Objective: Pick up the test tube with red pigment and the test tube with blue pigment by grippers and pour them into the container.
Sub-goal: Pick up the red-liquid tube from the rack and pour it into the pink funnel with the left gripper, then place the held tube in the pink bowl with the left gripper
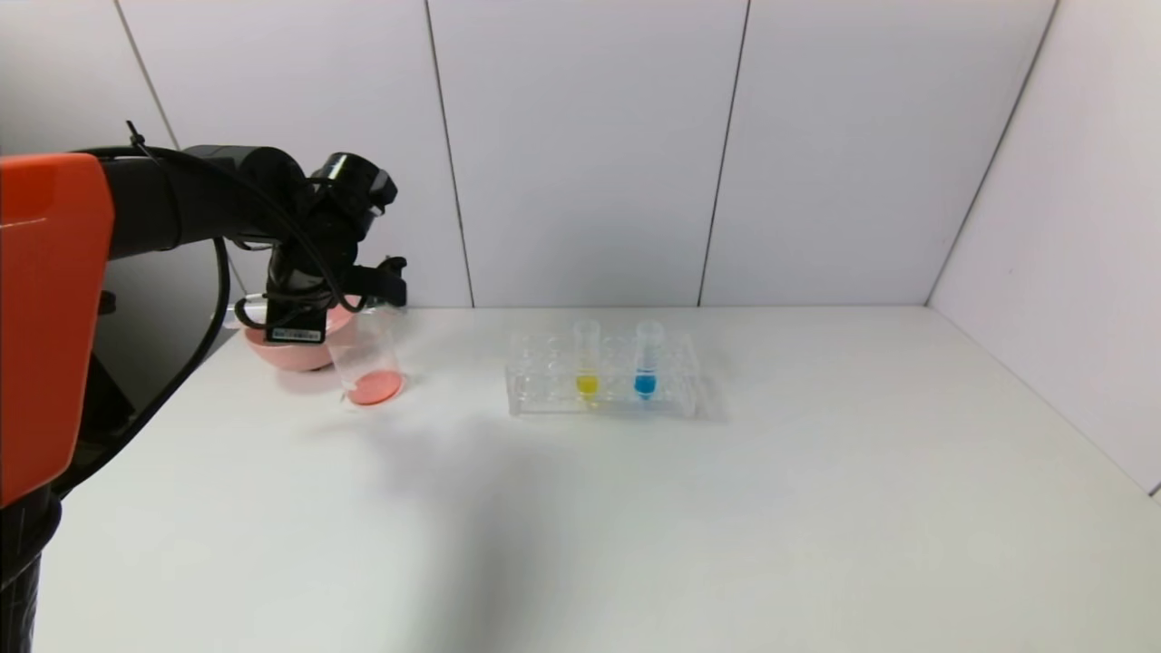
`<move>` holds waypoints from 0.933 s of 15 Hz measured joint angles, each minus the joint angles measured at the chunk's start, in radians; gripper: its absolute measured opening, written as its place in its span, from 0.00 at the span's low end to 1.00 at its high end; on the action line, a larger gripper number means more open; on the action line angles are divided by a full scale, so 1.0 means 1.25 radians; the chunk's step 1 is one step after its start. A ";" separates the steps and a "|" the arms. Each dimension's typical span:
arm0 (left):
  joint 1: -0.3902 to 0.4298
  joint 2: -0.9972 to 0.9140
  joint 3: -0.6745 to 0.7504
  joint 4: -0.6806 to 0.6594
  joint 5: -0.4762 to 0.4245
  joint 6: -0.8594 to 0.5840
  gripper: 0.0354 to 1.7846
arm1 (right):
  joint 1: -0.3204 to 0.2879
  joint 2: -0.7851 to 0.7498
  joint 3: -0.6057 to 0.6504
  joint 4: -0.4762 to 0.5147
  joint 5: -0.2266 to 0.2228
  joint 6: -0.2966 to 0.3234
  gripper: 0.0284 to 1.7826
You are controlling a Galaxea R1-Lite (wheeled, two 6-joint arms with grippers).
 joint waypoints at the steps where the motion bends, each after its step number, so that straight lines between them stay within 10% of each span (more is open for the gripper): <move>1: 0.000 0.000 0.000 -0.001 0.000 -0.001 0.22 | 0.000 0.000 0.000 0.000 0.000 0.000 1.00; 6: 0.013 -0.013 0.002 -0.034 -0.078 -0.012 0.22 | 0.000 0.000 0.000 0.000 0.000 0.000 1.00; 14: 0.225 -0.108 0.039 -0.121 -0.653 -0.314 0.22 | 0.000 0.000 0.000 0.000 0.000 0.000 1.00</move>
